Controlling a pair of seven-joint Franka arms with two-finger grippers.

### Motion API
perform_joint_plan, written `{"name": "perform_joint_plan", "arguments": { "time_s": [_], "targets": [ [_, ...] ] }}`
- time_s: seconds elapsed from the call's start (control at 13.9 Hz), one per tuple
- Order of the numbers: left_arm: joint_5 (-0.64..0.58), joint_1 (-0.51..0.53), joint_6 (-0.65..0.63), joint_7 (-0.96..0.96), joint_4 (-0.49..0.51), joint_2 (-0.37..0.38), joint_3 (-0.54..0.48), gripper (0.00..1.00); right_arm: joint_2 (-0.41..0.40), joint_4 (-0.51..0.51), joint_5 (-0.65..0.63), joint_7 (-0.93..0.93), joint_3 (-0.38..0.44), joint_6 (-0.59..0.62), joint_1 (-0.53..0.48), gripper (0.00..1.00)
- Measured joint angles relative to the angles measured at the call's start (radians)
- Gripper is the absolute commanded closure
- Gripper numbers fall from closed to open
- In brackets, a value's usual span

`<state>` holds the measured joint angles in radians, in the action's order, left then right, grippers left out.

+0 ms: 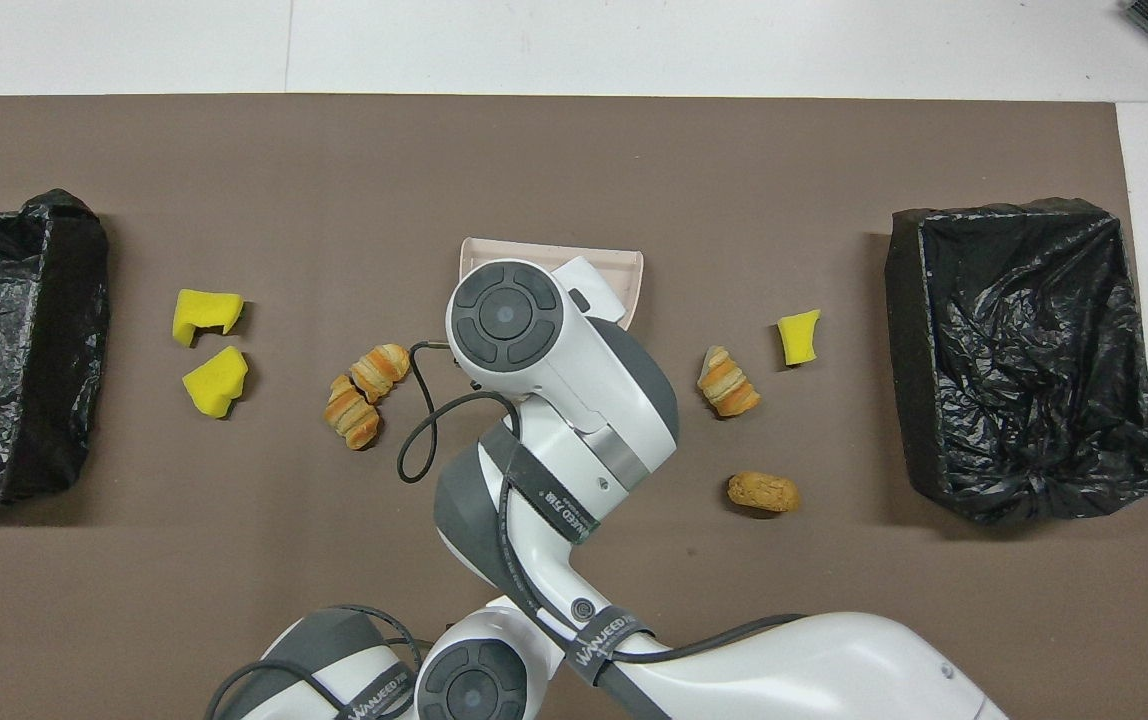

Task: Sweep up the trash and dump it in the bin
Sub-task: 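Reach the right gripper to the dustpan handle and grasp it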

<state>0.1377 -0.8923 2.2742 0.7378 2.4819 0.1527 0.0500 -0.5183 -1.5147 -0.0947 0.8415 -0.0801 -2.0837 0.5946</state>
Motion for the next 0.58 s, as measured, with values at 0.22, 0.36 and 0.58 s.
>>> {"name": "perform_joint_plan", "arguments": {
  "time_s": [0.22, 0.36, 0.58],
  "targets": [
    [-0.001, 0.000, -0.077, -0.004, 0.000, 0.026, -0.003, 1.00, 0.027, -0.102, 0.000, 0.000, -0.001, -0.058, 0.000, 0.00],
    [-0.002, 0.000, -0.136, -0.018, 0.001, 0.053, -0.005, 1.00, 0.050, -0.126, 0.000, 0.000, -0.001, -0.058, 0.001, 0.00],
    [-0.036, 0.004, -0.235, -0.036, 0.001, 0.103, -0.014, 1.00, 0.069, -0.142, 0.000, 0.000, -0.008, -0.058, 0.008, 0.00]
  ]
}}
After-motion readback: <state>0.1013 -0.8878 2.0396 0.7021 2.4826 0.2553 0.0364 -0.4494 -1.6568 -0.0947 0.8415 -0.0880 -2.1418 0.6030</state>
